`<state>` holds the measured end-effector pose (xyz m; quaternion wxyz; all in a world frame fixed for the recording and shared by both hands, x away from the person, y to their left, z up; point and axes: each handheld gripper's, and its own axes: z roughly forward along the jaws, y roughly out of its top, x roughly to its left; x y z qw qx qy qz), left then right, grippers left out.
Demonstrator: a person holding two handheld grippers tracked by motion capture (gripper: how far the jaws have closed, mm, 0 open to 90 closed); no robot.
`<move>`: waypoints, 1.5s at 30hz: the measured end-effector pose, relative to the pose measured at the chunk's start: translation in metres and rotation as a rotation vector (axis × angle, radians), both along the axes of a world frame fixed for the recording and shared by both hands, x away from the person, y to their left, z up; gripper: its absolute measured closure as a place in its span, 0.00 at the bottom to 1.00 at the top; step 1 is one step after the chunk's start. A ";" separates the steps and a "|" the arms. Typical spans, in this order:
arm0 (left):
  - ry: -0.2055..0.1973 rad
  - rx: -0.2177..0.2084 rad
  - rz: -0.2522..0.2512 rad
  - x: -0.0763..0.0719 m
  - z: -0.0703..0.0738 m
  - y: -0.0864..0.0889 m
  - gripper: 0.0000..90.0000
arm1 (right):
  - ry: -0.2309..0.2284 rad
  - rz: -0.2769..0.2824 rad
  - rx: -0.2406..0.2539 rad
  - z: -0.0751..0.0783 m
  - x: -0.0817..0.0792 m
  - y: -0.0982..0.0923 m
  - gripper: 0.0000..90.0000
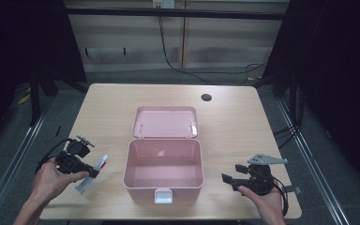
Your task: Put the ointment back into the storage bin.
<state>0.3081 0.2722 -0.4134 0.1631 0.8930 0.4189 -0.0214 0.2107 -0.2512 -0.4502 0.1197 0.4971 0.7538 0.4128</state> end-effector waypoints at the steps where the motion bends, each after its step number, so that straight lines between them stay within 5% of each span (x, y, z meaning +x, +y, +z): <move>1: 0.001 -0.004 -0.004 0.000 0.001 0.001 0.80 | 0.000 0.000 0.000 0.000 0.000 0.000 0.32; 6: -0.001 -0.034 -0.003 -0.004 0.013 0.000 0.80 | 0.002 -0.001 0.000 0.000 0.000 0.000 0.32; 13: -0.011 -0.056 -0.082 -0.010 0.025 -0.005 0.80 | 0.005 -0.001 0.000 0.000 0.000 0.000 0.32; 33: -0.063 -0.052 -0.168 -0.019 0.056 -0.016 0.80 | 0.008 0.004 0.000 0.000 0.000 0.000 0.31; 45: -0.084 -0.029 -0.174 -0.020 0.074 -0.027 0.80 | 0.003 0.003 0.004 0.000 0.000 0.000 0.31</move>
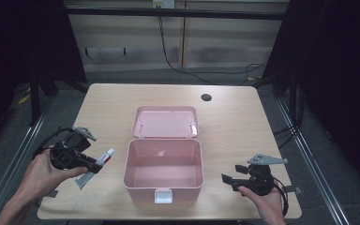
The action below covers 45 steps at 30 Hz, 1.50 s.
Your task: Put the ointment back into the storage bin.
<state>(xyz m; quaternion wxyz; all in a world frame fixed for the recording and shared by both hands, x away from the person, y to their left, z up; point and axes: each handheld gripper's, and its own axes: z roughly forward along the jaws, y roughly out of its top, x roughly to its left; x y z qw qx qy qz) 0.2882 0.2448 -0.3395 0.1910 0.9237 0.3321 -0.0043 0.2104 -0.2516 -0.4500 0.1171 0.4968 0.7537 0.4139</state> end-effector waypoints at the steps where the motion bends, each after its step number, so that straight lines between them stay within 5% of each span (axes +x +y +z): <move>1: 0.002 -0.003 -0.009 0.000 0.001 -0.001 0.80 | 0.000 0.000 0.001 0.000 0.000 0.000 0.31; 24: -0.027 -0.041 -0.083 -0.003 0.028 -0.028 0.79 | -0.011 -0.004 0.004 0.001 -0.001 -0.001 0.26; 45: -0.057 -0.017 -0.206 -0.008 0.045 -0.079 0.79 | -0.012 -0.003 0.024 0.002 -0.001 -0.002 0.22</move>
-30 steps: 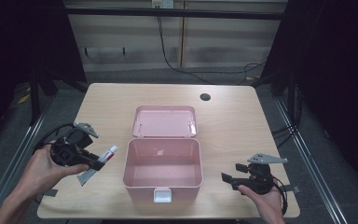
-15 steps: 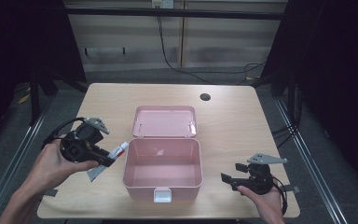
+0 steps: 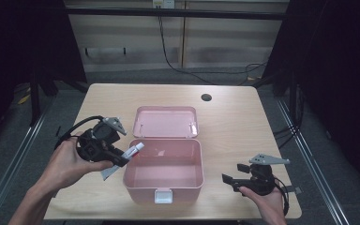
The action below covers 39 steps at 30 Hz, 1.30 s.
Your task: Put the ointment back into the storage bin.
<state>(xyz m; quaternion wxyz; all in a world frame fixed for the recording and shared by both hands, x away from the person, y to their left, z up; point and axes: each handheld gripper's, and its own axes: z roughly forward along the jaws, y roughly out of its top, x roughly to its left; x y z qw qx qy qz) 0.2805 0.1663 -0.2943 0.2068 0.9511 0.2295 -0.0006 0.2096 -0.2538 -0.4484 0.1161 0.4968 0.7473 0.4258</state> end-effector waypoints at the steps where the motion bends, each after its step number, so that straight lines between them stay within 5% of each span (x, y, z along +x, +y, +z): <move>1: -0.006 0.005 -0.008 0.000 0.000 -0.002 0.79 | -0.001 0.002 0.002 0.000 0.000 0.000 0.21; 22: -0.007 0.013 -0.109 0.004 -0.005 -0.042 0.79 | -0.011 0.024 0.017 0.002 -0.002 -0.001 0.18; 39: 0.013 0.068 -0.219 0.007 -0.025 -0.074 0.79 | -0.012 0.040 0.016 0.001 -0.001 -0.002 0.18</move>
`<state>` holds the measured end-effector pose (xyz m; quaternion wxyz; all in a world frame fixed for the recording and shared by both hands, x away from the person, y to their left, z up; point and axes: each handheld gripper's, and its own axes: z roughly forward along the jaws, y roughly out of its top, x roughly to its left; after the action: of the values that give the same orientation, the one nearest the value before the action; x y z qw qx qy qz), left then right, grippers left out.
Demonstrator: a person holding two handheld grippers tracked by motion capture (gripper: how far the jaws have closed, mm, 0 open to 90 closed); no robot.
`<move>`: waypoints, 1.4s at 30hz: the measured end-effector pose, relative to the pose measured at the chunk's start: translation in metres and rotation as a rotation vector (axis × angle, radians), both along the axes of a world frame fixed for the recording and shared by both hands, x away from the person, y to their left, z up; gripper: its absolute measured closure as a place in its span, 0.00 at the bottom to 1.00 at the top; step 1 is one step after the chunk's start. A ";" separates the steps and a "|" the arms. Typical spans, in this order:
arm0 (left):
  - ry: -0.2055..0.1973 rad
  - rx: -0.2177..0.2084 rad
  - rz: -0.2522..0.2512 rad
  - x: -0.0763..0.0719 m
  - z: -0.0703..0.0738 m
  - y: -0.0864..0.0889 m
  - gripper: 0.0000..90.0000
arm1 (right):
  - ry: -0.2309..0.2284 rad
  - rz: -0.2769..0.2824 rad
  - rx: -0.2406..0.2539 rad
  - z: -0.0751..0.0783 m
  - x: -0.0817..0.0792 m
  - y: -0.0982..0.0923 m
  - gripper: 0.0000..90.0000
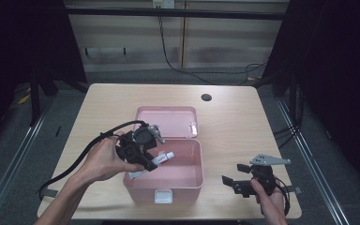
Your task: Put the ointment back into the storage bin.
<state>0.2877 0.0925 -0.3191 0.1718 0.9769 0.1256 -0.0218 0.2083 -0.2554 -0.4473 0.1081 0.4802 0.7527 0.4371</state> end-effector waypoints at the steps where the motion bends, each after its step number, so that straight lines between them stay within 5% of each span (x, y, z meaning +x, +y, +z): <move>1: 0.010 -0.003 0.008 0.000 -0.001 -0.001 0.79 | 0.002 -0.003 0.001 0.000 0.000 0.000 0.18; 33: 0.090 0.069 -0.097 0.002 -0.053 -0.038 0.79 | -0.003 0.006 -0.003 0.000 0.000 0.000 0.17; 42: 0.112 0.078 -0.084 0.003 -0.062 -0.041 0.79 | 0.002 0.008 -0.001 0.000 0.000 0.001 0.17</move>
<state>0.2904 0.0513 -0.3811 0.1251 0.9845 0.0946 -0.0785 0.2081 -0.2546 -0.4471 0.1059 0.4775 0.7551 0.4366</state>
